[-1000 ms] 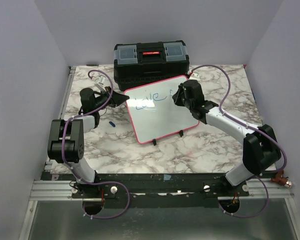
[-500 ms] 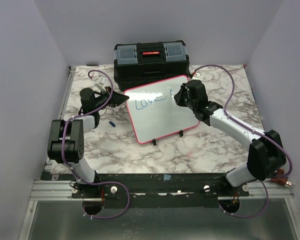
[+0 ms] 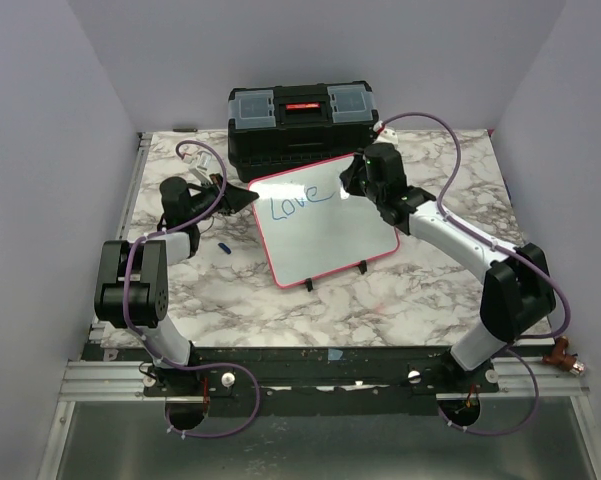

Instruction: Write a sentence on the whiteboard

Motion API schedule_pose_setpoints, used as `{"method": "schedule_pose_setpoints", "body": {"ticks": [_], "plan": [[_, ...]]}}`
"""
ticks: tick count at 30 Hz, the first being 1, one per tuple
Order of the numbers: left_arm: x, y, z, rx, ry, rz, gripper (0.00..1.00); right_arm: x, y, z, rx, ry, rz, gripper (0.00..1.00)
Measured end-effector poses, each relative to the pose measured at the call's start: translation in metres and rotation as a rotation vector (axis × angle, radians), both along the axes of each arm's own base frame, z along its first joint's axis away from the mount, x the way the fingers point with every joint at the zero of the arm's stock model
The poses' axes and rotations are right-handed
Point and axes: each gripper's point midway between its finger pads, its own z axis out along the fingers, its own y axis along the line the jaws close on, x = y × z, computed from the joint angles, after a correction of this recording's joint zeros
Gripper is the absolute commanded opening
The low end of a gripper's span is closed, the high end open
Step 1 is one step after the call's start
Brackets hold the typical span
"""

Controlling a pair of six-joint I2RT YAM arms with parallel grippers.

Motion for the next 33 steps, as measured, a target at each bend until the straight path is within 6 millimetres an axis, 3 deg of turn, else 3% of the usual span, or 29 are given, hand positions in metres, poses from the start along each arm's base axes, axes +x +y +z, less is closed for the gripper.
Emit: {"method": "schedule_pose_setpoints", "body": {"ticks": [5, 20, 28, 33], "plan": [[-0.001, 0.000, -0.001, 0.000, 0.003, 0.002, 0.00, 0.003, 0.001, -0.023, -0.032, 0.043, -0.004, 0.01], [0.001, 0.001, 0.000, 0.001, -0.002, 0.010, 0.00, 0.006, -0.007, -0.027, -0.065, 0.039, -0.038, 0.01], [0.001, 0.001, 0.000, 0.001, -0.003, 0.010, 0.00, 0.003, -0.009, -0.018, -0.055, 0.028, -0.040, 0.01], [0.001, 0.001, 0.000, 0.001, -0.003, 0.010, 0.00, -0.001, -0.011, 0.002, -0.025, -0.005, -0.044, 0.01]]}}
